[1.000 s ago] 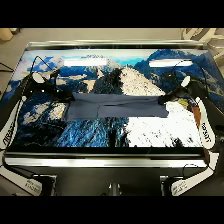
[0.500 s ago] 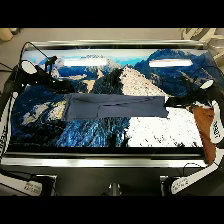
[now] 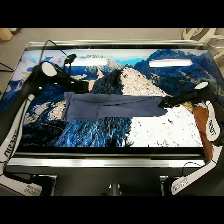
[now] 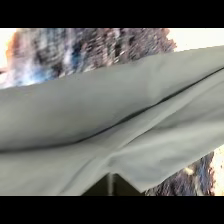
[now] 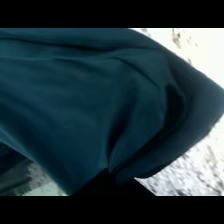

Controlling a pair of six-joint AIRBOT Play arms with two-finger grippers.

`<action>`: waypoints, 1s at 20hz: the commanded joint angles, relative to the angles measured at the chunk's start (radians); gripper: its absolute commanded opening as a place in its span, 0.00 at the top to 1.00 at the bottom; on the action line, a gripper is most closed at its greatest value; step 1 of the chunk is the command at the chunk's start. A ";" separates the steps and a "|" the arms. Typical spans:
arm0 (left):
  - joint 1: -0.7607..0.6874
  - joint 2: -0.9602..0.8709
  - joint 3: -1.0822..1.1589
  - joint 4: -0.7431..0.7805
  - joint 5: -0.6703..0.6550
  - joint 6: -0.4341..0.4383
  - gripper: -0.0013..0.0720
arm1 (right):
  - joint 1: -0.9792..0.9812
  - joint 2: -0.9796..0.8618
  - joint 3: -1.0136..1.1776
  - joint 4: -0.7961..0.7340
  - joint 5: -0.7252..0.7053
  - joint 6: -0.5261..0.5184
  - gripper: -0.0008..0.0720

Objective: Fold the shirts.

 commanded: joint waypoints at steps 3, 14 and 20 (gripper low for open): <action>-0.167 -0.183 0.000 -0.216 0.188 -0.089 0.94 | 0.007 0.243 0.002 0.153 0.082 -0.008 0.97; -0.471 -0.342 0.000 -0.826 0.666 -0.047 0.95 | 0.006 0.721 0.002 0.117 0.206 0.157 0.96; -0.230 -0.071 0.000 -0.451 0.569 0.036 0.95 | 0.211 0.589 0.002 0.124 -0.027 0.156 0.96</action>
